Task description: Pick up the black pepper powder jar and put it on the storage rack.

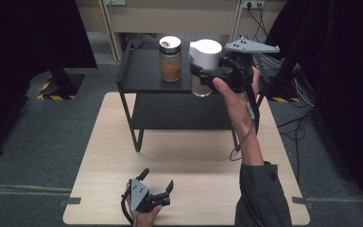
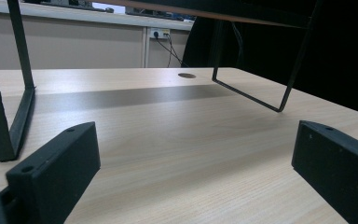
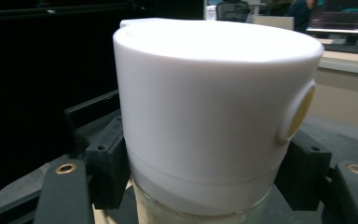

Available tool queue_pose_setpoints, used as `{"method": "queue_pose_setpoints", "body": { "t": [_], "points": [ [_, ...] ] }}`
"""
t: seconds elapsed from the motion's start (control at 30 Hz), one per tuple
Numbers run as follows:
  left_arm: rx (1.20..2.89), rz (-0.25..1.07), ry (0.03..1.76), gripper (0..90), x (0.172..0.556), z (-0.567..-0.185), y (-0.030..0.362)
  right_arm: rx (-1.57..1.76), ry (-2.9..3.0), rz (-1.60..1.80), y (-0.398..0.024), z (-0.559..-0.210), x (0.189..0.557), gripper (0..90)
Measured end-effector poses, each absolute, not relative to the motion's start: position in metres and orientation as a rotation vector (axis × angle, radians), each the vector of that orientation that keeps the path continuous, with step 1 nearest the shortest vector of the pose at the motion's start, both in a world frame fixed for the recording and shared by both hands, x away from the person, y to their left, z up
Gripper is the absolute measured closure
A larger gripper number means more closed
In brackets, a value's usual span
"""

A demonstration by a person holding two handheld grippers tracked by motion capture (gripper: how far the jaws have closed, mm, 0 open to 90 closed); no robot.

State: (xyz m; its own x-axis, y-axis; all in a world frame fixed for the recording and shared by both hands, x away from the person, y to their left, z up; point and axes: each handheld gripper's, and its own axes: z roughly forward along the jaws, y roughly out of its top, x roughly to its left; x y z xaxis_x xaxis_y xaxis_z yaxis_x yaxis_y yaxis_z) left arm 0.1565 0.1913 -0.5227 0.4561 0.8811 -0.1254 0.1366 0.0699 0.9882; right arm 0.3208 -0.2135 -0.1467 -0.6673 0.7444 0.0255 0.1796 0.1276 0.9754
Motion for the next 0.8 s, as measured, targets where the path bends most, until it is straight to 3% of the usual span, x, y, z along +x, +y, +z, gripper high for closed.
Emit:
{"method": "queue_pose_setpoints", "body": {
  "t": [0.8],
  "points": [
    [1.409,0.706,0.972,0.2,0.158,-0.522,0.193,1.0,1.788,1.449,-0.18,-0.153,0.357,30.8]
  ]
}}
